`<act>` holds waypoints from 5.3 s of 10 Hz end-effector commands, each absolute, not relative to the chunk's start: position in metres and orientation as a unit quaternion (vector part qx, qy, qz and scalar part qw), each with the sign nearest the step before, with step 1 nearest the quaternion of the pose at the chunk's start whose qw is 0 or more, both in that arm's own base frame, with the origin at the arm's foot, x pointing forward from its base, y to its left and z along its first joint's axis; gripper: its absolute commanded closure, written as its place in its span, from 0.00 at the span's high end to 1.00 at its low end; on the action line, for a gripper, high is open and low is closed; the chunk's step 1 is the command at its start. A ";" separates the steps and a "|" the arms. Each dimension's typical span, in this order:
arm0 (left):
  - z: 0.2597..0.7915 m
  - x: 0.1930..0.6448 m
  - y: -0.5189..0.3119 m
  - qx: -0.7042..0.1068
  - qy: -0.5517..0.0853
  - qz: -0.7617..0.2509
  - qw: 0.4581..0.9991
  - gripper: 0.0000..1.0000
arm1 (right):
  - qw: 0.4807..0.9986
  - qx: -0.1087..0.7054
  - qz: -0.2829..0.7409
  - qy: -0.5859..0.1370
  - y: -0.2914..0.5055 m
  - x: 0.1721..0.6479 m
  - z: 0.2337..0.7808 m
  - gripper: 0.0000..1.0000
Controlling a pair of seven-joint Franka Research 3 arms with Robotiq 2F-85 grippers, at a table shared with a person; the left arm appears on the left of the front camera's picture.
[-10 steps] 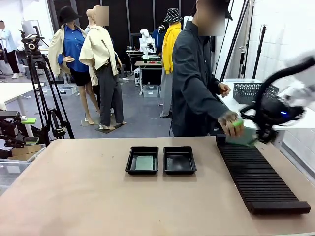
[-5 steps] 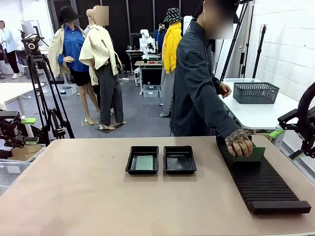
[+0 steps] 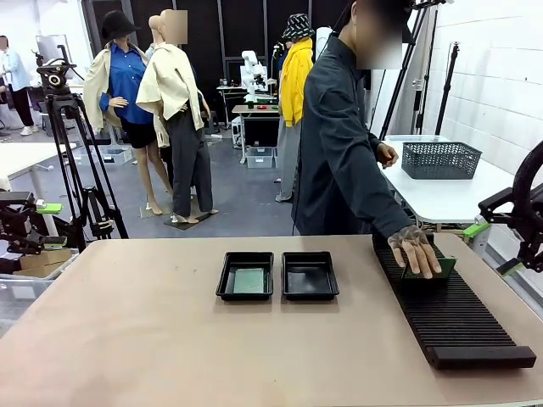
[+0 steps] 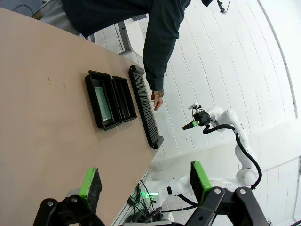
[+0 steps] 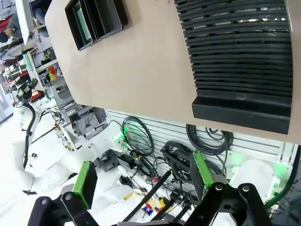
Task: Inspect and transfer BCBs to ESD trays.
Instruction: Pick up the ESD tray and place it on the left side of the table.
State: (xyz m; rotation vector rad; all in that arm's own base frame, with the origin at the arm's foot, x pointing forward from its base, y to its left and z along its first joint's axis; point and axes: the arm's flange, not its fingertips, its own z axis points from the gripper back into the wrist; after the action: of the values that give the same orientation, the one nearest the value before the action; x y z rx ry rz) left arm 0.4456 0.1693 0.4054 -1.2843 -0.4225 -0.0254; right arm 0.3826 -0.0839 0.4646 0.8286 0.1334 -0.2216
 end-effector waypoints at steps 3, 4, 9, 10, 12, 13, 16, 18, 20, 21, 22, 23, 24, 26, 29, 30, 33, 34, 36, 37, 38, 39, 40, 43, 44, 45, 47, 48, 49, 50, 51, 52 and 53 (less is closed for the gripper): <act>0.409 0.445 0.170 -0.593 -0.195 -0.003 0.781 1.00 | 0.910 0.396 -0.105 0.066 -0.083 0.381 0.466 1.00; 0.409 0.445 0.170 -0.593 -0.195 -0.003 0.781 1.00 | 0.910 0.396 -0.105 0.066 -0.083 0.381 0.466 1.00; 0.409 0.445 0.170 -0.593 -0.195 -0.003 0.781 1.00 | 0.910 0.396 -0.105 0.066 -0.083 0.381 0.466 1.00; 0.409 0.445 0.170 -0.593 -0.195 -0.003 0.781 1.00 | 0.910 0.396 -0.105 0.066 -0.083 0.381 0.466 1.00; 0.409 0.445 0.170 -0.593 -0.195 -0.003 0.781 1.00 | 0.910 0.396 -0.105 0.066 -0.083 0.381 0.466 1.00; 0.409 0.445 0.170 -0.593 -0.195 -0.003 0.781 1.00 | 0.910 0.396 -0.105 0.066 -0.083 0.381 0.466 1.00; 0.409 0.445 0.170 -0.593 -0.195 -0.003 0.781 1.00 | 0.891 0.443 -0.073 0.065 -0.071 0.419 0.466 1.00; 0.409 0.445 0.170 -0.593 -0.195 -0.003 0.781 1.00 | 0.873 0.475 -0.088 0.066 -0.056 0.454 0.459 1.00; 0.409 0.445 0.170 -0.593 -0.195 -0.003 0.781 1.00 | 0.854 0.508 -0.089 0.067 -0.048 0.470 0.449 1.00; 0.409 0.445 0.170 -0.593 -0.195 -0.003 0.781 1.00 | 0.844 0.522 -0.110 0.054 -0.044 0.478 0.440 1.00; 0.409 0.445 0.170 -0.593 -0.195 -0.003 0.781 1.00 | 0.834 0.535 -0.123 0.044 -0.038 0.485 0.430 1.00; 0.409 0.445 0.170 -0.593 -0.195 -0.003 0.781 1.00 | 0.825 0.551 -0.119 0.039 -0.037 0.488 0.420 1.00; 0.409 0.445 0.170 -0.593 -0.195 -0.003 0.781 1.00 | 0.817 0.563 -0.117 0.035 -0.041 0.489 0.412 1.00; 0.409 0.445 0.170 -0.593 -0.195 -0.003 0.781 1.00 | 0.803 0.586 -0.101 0.046 -0.046 0.494 0.403 1.00; 0.409 0.445 0.170 -0.593 -0.195 -0.003 0.781 1.00 | 0.771 0.629 -0.060 0.080 -0.060 0.515 0.384 1.00; 0.409 0.445 0.170 -0.593 -0.195 -0.003 0.781 1.00 | 0.759 0.645 -0.037 0.082 -0.066 0.522 0.375 1.00; 0.409 0.445 0.170 -0.593 -0.195 -0.003 0.781 1.00 | 0.735 0.674 0.007 0.076 -0.073 0.525 0.367 1.00; 0.409 0.445 0.170 -0.593 -0.195 -0.003 0.781 1.00 | 0.732 0.676 0.028 0.081 -0.072 0.525 0.367 1.00; 0.409 0.445 0.170 -0.593 -0.195 -0.003 0.781 1.00 | 0.747 0.660 -0.008 0.082 -0.071 0.520 0.363 1.00; 0.409 0.445 0.170 -0.593 -0.195 -0.003 0.781 1.00 | 0.747 0.660 -0.008 0.082 -0.071 0.520 0.363 1.00; 0.405 0.446 0.169 -0.594 -0.195 -0.012 0.780 1.00 | 0.747 0.660 -0.008 0.082 -0.071 0.520 0.363 1.00; 0.419 0.448 0.149 -0.571 -0.200 -0.013 0.796 1.00 | 0.747 0.660 -0.008 0.082 -0.071 0.520 0.363 1.00; 0.433 0.449 0.123 -0.556 -0.188 -0.024 0.810 1.00 | 0.747 0.660 -0.008 0.082 -0.071 0.520 0.363 1.00; 0.449 0.461 0.057 -0.514 -0.166 -0.064 0.840 1.00 | 0.747 0.660 -0.008 0.082 -0.071 0.520 0.363 1.00; 0.452 0.465 0.034 -0.500 -0.159 -0.074 0.848 1.00 | 0.747 0.660 -0.008 0.082 -0.071 0.520 0.363 1.00; 0.453 0.466 0.013 -0.487 -0.153 -0.085 0.856 1.00 | 0.747 0.660 -0.008 0.082 -0.071 0.520 0.363 1.00; 0.453 0.472 -0.027 -0.460 -0.144 -0.103 0.870 1.00 | 0.747 0.660 -0.008 0.082 -0.071 0.520 0.363 1.00; 0.454 0.475 -0.046 -0.446 -0.144 -0.109 0.876 1.00 | 0.747 0.660 -0.008 0.082 -0.071 0.520 0.363 1.00; 0.454 0.478 -0.066 -0.430 -0.140 -0.116 0.884 1.00 | 0.747 0.660 -0.008 0.082 -0.071 0.520 0.363 1.00; 0.456 0.479 -0.081 -0.421 -0.134 -0.125 0.888 1.00 | 0.747 0.660 -0.008 0.082 -0.071 0.520 0.363 1.00; 0.458 0.480 -0.096 -0.409 -0.125 -0.135 0.894 1.00 | 0.747 0.660 -0.008 0.082 -0.071 0.520 0.363 1.00; 0.458 0.481 -0.110 -0.389 -0.124 -0.142 0.902 1.00 | 0.747 0.660 -0.008 0.082 -0.071 0.520 0.363 1.00; 0.456 0.482 -0.126 -0.370 -0.118 -0.158 0.908 1.00 | 0.747 0.660 -0.008 0.082 -0.071 0.520 0.363 1.00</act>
State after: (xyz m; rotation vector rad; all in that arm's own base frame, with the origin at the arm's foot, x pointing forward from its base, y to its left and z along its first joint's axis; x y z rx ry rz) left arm 0.4762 -0.1169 0.4540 -0.8271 -0.2618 -0.3198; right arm 0.5211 -0.0724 0.3615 1.4534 0.1778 0.0038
